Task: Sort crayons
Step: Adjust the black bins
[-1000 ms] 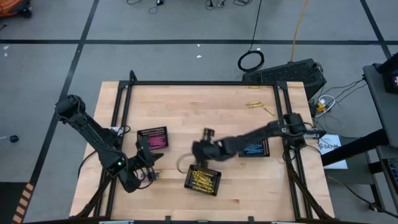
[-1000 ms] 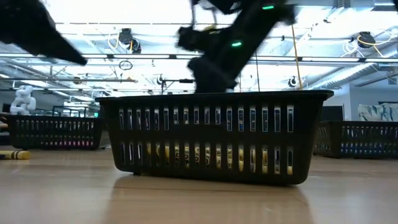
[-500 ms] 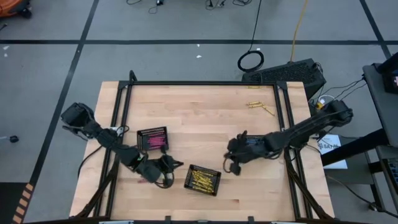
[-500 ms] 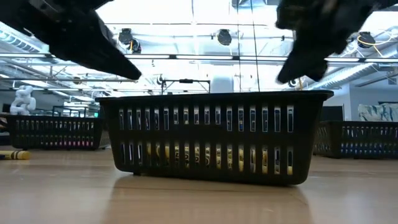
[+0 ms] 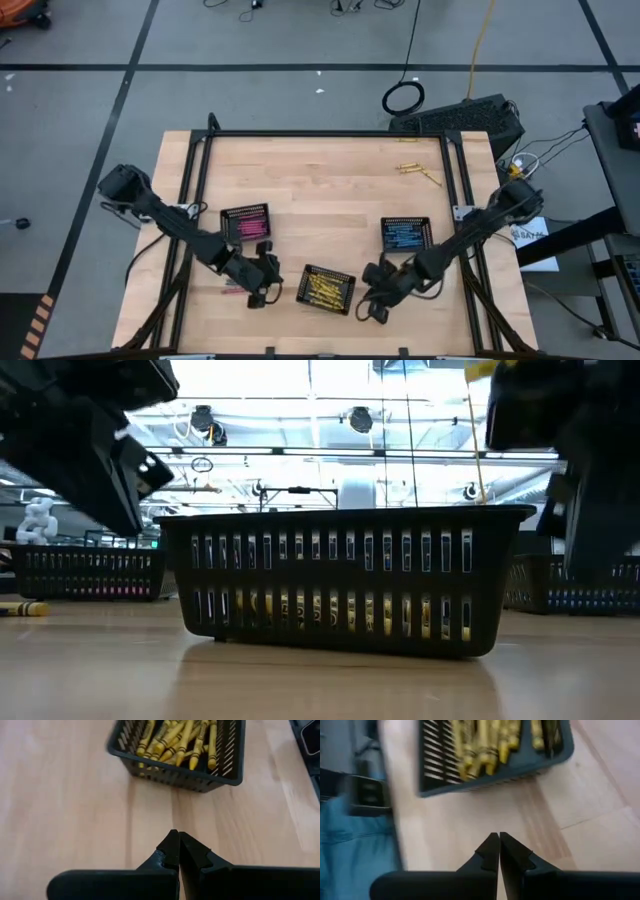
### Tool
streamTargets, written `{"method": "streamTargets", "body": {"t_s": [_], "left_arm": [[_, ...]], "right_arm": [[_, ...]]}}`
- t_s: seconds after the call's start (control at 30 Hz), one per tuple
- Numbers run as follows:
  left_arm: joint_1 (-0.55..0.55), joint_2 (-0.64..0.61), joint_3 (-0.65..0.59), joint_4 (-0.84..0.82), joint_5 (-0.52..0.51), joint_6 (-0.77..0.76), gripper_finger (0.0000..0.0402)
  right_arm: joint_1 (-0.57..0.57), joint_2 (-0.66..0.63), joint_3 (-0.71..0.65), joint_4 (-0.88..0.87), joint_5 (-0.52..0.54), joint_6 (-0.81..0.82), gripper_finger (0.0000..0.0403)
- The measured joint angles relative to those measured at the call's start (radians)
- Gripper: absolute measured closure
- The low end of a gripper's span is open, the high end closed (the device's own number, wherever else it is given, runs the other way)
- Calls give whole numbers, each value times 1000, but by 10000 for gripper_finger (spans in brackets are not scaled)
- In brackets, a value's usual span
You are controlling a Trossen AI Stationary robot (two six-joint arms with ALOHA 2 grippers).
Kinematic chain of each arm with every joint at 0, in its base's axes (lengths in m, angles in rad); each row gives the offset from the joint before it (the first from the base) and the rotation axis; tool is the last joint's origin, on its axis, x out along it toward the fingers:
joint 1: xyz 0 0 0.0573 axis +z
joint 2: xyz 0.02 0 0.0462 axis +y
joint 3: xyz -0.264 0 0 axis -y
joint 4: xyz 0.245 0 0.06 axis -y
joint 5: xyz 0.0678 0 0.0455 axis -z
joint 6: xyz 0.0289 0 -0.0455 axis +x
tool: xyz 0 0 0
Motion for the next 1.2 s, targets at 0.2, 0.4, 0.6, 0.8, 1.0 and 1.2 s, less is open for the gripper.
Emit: {"method": "streamTargets", "body": {"t_s": [0.2, 0.4, 0.6, 0.8, 1.0, 1.2], "left_arm": [[-4, 110, 0, 167, -4, 16, 398], [3, 152, 0, 284, -29, 15, 398], [3, 167, 0, 367, -7, 10, 398], [1, 166, 0, 421, 16, 9, 398], [-5, 166, 0, 417, 18, 8, 398], [-11, 166, 0, 404, 9, 7, 398]], "right_arm": [[-20, 107, 64, -2, 3, -24, 403], [-65, 113, 77, -25, 37, -56, 403], [-98, 110, 77, -28, 34, -94, 403], [-111, 110, 77, -36, 33, -109, 403], [-113, 86, 77, -50, 33, -114, 403], [-113, 15, 77, -161, 35, -91, 403]]}}
